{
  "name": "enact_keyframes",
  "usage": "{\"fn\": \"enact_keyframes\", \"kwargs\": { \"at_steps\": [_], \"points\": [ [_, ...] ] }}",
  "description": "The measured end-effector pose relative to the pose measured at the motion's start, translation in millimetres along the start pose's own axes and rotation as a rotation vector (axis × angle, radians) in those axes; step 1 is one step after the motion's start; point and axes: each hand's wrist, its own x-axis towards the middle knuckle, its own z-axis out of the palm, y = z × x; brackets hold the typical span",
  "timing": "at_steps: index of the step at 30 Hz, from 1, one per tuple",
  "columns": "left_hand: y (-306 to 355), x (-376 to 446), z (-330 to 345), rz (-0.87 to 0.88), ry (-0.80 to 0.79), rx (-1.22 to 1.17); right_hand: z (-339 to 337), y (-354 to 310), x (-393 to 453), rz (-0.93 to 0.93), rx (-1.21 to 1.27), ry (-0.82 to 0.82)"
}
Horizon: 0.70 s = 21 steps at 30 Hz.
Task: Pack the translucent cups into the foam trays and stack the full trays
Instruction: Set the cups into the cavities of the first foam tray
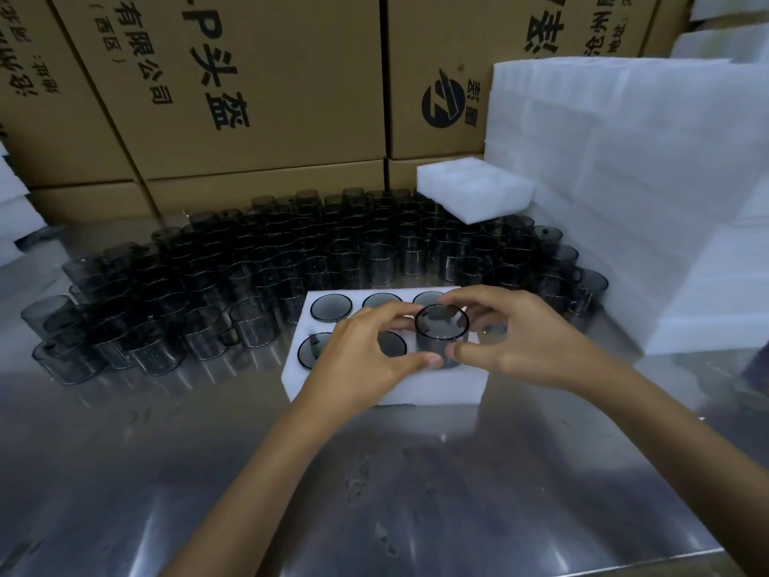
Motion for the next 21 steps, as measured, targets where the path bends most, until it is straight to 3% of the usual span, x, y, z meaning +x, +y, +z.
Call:
{"fn": "enact_keyframes", "kwargs": {
  "at_steps": [4,8,13,21],
  "points": [
    [-3,-3,2,-0.009,0.008,0.094,2,4,-2,0.003,0.009,0.004],
    [2,-12,3,0.178,0.066,0.276,4,8,-7,-0.011,-0.017,0.015],
    [1,-24,-1,0.317,0.074,0.410,12,11,-22,-0.224,-0.333,0.176],
    [-3,-29,-3,0.367,-0.002,0.561,21,21,-33,-0.308,-0.525,0.141]
  ]
}}
